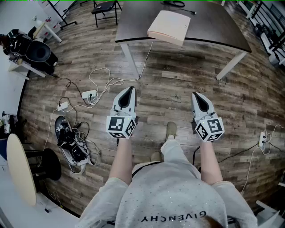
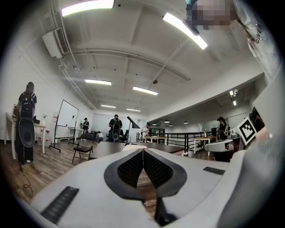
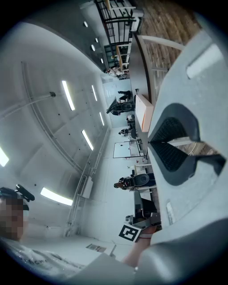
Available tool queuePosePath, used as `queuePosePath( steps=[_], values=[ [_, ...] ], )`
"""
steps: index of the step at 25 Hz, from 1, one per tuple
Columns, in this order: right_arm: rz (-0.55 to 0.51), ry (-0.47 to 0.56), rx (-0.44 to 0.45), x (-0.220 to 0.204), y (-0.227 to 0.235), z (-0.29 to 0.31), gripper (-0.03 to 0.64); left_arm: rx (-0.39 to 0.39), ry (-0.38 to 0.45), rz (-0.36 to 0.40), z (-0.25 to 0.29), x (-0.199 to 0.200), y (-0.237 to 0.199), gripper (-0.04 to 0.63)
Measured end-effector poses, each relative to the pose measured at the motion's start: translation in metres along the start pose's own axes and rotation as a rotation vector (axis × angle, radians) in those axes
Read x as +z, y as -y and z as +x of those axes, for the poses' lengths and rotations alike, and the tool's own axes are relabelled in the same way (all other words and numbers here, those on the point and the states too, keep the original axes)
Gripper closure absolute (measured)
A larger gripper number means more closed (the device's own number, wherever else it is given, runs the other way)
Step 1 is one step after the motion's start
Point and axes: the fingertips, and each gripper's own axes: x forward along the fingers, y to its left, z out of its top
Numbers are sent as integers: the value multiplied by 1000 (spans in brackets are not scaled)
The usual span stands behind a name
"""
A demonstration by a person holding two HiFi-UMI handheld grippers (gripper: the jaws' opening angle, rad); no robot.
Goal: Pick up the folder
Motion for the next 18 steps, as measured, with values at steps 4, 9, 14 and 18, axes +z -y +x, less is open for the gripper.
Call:
queuePosePath(
  steps=[4,9,14,18],
  values=[
    [5,-12,9,-1,24,36,618,0,-2,-9,42,-4,-11,595],
    [17,-40,21,-4,62,75,618,4,-21,-16,96,-11,-17,595],
    [15,-56,34,1,100,112,618,11,-31,-23,148,-14,-20,595],
    [12,-60,60,6,128,139,618,7,-39,-22,188,-15,-17,595]
  ],
)
